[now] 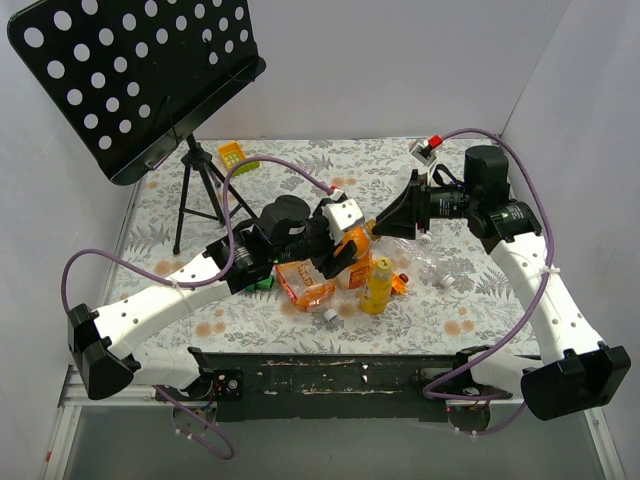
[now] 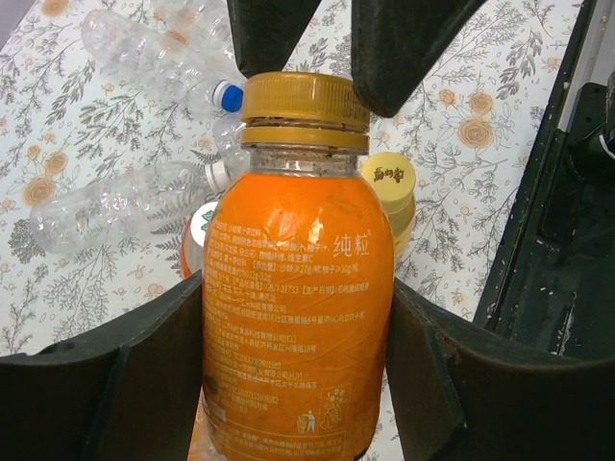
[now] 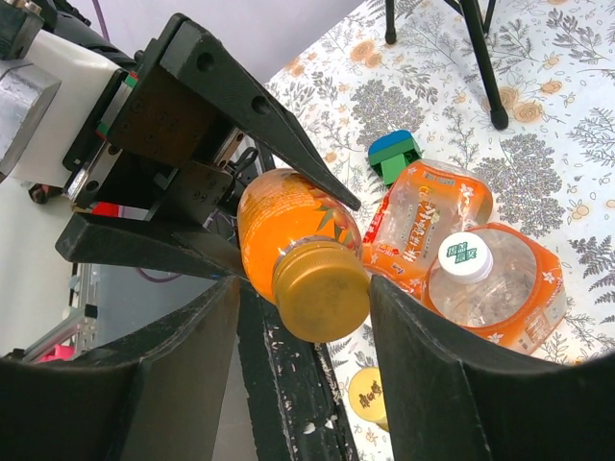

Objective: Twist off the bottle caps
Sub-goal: Unscrew the bottle cap from the plastic bottle.

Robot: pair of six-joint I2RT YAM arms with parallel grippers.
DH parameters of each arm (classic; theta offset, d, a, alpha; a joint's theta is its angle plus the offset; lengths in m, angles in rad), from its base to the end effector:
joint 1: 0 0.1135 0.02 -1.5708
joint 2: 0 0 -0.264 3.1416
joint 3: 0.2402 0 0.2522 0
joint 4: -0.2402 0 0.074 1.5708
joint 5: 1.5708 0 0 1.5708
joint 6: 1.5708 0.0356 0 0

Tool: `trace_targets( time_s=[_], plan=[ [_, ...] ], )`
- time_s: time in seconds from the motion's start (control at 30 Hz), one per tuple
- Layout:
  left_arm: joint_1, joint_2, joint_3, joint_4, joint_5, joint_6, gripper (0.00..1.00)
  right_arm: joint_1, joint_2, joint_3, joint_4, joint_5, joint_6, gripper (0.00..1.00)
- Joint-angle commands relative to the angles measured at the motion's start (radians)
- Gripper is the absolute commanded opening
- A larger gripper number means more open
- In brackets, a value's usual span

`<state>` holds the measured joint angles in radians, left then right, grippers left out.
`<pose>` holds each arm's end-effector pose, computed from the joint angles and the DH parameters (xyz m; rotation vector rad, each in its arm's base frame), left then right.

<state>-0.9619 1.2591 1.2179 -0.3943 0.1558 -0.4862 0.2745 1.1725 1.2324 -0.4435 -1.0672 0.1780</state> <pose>0.1586 -0.2371 0.3686 0.6160 2.0825 -1.0430 0.2255 0.0959 0.3973 -0.8156 1.7897 1.3284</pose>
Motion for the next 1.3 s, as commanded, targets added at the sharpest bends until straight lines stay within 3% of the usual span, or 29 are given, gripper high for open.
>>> trace_targets(
  time_s=[0.0,0.23,0.33,0.4,0.63,0.9,1.27],
  plan=[
    [-0.006,-0.036,0.014,0.081,0.005,-0.005,0.0,0.023,0.012,0.024,-0.02,0.013,-0.029,0.66],
    [-0.008,-0.047,0.002,0.089,0.011,-0.011,0.0,0.026,0.019,0.029,-0.027,0.042,-0.044,0.69],
    [-0.008,-0.049,-0.001,0.089,0.011,-0.011,0.0,0.026,0.015,0.029,-0.021,0.035,-0.045,0.58],
    [-0.006,-0.049,-0.004,0.086,0.011,-0.009,0.0,0.028,0.01,0.035,-0.018,0.03,-0.043,0.58],
    [-0.008,-0.052,-0.015,0.071,0.01,-0.005,0.0,0.025,0.003,0.05,-0.008,-0.002,-0.044,0.68],
    [-0.008,-0.063,-0.032,0.06,0.01,-0.003,0.0,0.003,0.007,0.052,0.017,-0.037,-0.037,0.69],
    [-0.008,-0.079,-0.043,0.077,-0.007,-0.009,0.0,0.0,0.01,0.032,0.019,-0.105,-0.052,0.59]
  ],
)
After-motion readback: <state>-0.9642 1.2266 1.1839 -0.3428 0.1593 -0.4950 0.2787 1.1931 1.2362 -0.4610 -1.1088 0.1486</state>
